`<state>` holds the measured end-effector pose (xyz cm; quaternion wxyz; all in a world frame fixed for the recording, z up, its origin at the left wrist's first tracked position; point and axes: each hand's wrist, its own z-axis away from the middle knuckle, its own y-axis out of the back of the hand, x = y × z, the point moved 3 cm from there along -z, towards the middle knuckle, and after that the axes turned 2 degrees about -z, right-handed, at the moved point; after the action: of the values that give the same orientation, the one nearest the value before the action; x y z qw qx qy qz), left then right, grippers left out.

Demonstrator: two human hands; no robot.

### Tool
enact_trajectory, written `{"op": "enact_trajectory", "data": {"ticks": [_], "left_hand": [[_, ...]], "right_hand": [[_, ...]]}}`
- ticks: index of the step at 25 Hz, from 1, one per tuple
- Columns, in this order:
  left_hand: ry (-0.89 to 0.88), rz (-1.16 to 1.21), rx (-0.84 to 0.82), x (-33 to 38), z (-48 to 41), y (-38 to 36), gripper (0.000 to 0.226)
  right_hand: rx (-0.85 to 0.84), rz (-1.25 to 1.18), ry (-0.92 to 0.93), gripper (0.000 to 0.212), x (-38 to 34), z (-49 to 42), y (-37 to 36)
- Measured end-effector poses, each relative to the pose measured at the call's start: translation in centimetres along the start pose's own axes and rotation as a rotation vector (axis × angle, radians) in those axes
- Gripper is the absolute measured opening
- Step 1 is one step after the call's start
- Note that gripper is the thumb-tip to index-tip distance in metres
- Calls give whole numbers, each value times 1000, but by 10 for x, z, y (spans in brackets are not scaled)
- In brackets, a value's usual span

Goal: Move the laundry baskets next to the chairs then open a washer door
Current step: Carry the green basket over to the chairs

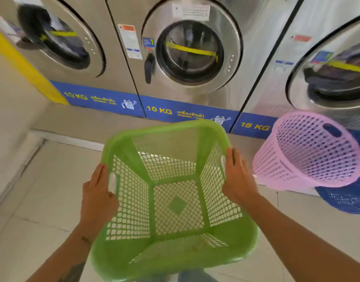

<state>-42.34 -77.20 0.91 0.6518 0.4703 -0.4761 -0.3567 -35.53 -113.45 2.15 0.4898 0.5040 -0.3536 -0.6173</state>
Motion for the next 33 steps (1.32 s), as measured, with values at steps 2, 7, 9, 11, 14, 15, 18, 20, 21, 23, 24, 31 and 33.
{"op": "enact_trajectory", "data": {"ticks": [2, 7, 9, 11, 14, 15, 18, 20, 21, 23, 24, 31, 33], "left_hand": [[106, 41, 35, -31, 26, 38, 90], [385, 122, 170, -121, 114, 117, 91], [482, 136, 259, -163, 176, 151, 90], [505, 133, 298, -184, 212, 168, 90], [619, 106, 416, -260, 333, 204, 88], [662, 105, 443, -284, 372, 212, 88], [799, 115, 502, -347, 481, 234, 85], [909, 109, 546, -374, 551, 246, 78], [963, 108, 569, -385, 584, 251, 76], [1085, 87, 622, -408, 654, 257, 73], [1138, 72, 639, -419, 684, 258, 72], [1439, -1, 732, -502, 844, 257, 78], [1535, -17, 743, -527, 880, 268, 87]], "right_hand": [[-2, 24, 152, 100, -44, 5, 23], [-53, 96, 454, 100, -173, 32, 38], [-50, 148, 587, 99, -236, 59, 26], [-16, 184, 648, 95, -270, 78, 21], [-28, 201, 855, 94, -365, 166, -7], [-46, 168, 889, 94, -395, 197, -14], [-45, 172, 1053, 83, -475, 287, -39], [-89, 169, 1148, 70, -524, 343, -60], [-126, 177, 1200, 69, -547, 370, -70], [-175, 204, 1329, 70, -596, 428, -97], [-187, 206, 1392, 68, -619, 456, -109], [-320, 172, 1766, 32, -781, 618, -216], [-377, 179, 1854, 44, -829, 669, -244]]}}
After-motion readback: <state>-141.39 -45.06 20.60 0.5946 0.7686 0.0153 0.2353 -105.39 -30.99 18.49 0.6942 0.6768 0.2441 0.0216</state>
